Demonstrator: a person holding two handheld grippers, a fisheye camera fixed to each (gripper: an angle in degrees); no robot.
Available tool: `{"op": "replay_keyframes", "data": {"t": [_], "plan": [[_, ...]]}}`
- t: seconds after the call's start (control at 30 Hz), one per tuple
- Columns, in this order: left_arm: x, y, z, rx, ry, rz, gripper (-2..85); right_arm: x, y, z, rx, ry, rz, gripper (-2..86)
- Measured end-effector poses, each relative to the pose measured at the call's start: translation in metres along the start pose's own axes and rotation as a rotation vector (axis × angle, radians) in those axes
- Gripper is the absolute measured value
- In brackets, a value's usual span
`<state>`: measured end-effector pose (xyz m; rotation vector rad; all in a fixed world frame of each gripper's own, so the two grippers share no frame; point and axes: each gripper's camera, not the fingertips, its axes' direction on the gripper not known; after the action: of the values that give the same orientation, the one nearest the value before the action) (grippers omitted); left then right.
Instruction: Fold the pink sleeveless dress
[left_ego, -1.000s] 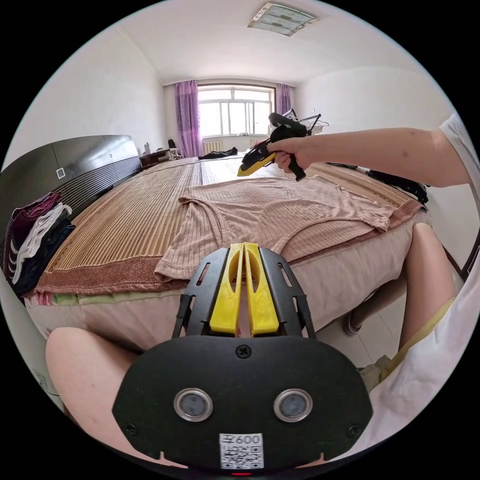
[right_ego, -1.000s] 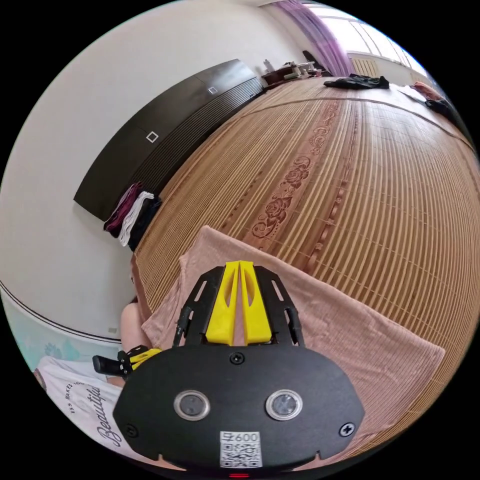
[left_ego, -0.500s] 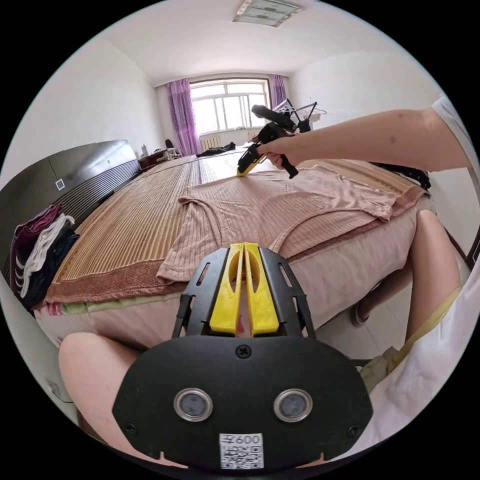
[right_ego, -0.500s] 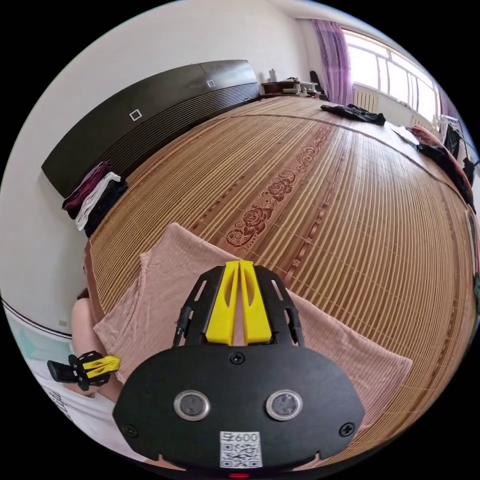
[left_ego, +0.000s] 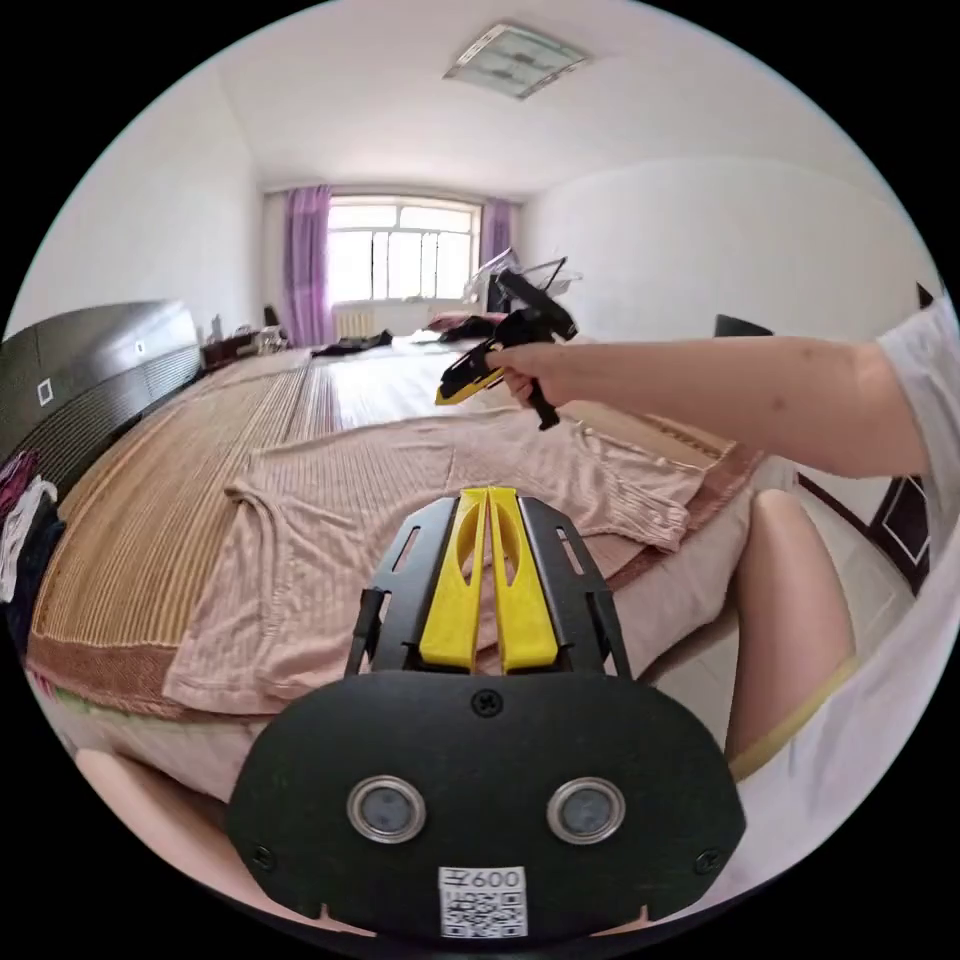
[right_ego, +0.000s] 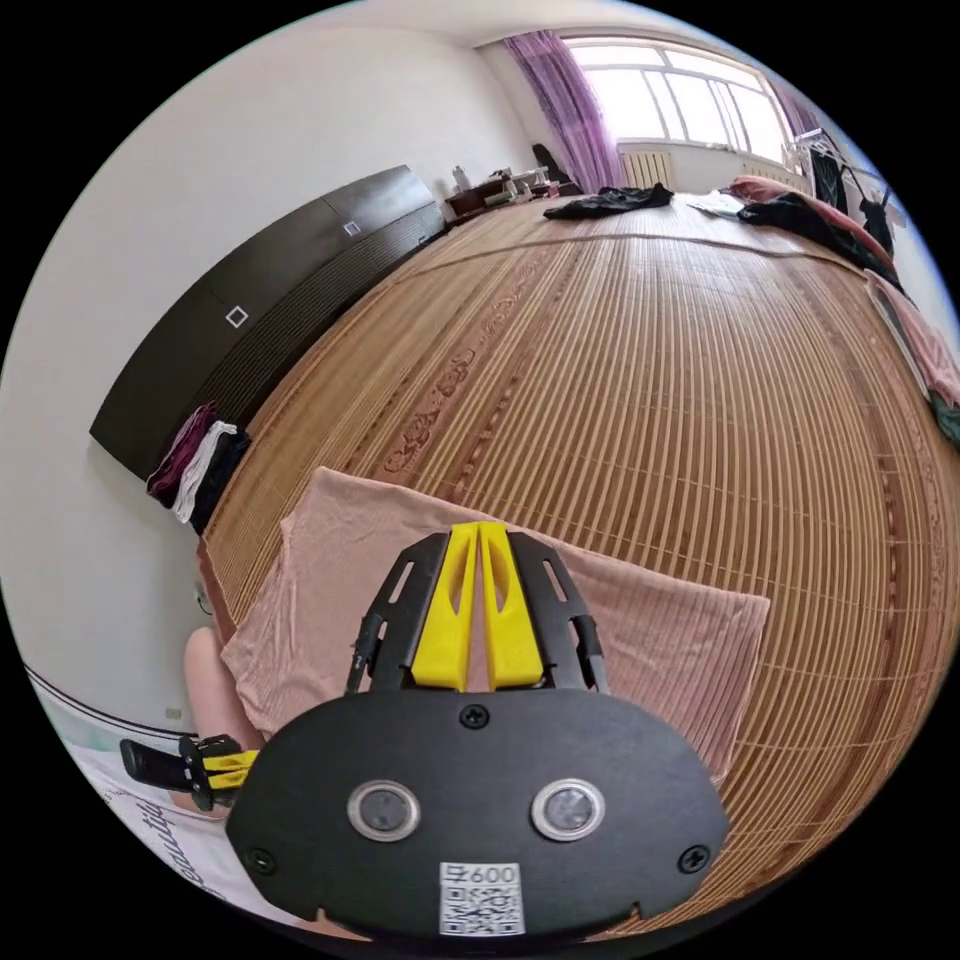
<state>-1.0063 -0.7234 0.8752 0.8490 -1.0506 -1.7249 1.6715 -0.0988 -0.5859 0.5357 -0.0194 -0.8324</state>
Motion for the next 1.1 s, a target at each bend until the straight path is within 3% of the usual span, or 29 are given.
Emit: {"op": "replay_keyframes", "data": {"t": [0.03, 0.13, 0.37, 0.57, 0.7, 0.83, 0.9, 1.0, 1.1], "plan": [[-0.002, 0.0, 0.022, -0.122, 0.018, -0.049, 0.1, -0.001, 0.004, 0.007, -0.031, 0.042, -0.038, -0.9], [-0.002, 0.016, 0.019, -0.03, 0.012, -0.019, 0.2, -0.001, 0.013, 0.003, 0.017, 0.057, -0.066, -0.9], [-0.01, 0.022, 0.018, 0.007, 0.012, 0.03, 1.2, 0.002, 0.042, -0.027, 0.115, 0.007, -0.053, -0.8], [-0.036, 0.039, -0.017, 0.106, 0.087, 0.037, 6.7, -0.025, 0.142, -0.128, 0.44, -0.003, -0.123, -0.9], [-0.085, 0.051, -0.084, 0.206, -0.071, -0.052, 9.9, -0.072, 0.266, -0.181, 0.657, 0.057, -0.2, -0.9], [-0.156, 0.062, -0.134, 0.179, -0.254, -0.193, 10.6, -0.163, 0.42, -0.187, 1.002, 0.241, -0.497, -0.8], [-0.19, 0.07, -0.146, 0.137, -0.281, -0.276, 10.7, -0.181, 0.462, -0.183, 1.097, 0.205, -0.404, -0.8], [-0.24, 0.084, -0.149, 0.074, -0.243, -0.397, 10.0, -0.185, 0.482, -0.173, 0.996, -0.11, -0.344, -0.8], [-0.271, 0.096, -0.142, 0.041, -0.176, -0.471, 9.1, -0.208, 0.487, -0.157, 0.953, -0.071, -0.358, -0.7]]}}
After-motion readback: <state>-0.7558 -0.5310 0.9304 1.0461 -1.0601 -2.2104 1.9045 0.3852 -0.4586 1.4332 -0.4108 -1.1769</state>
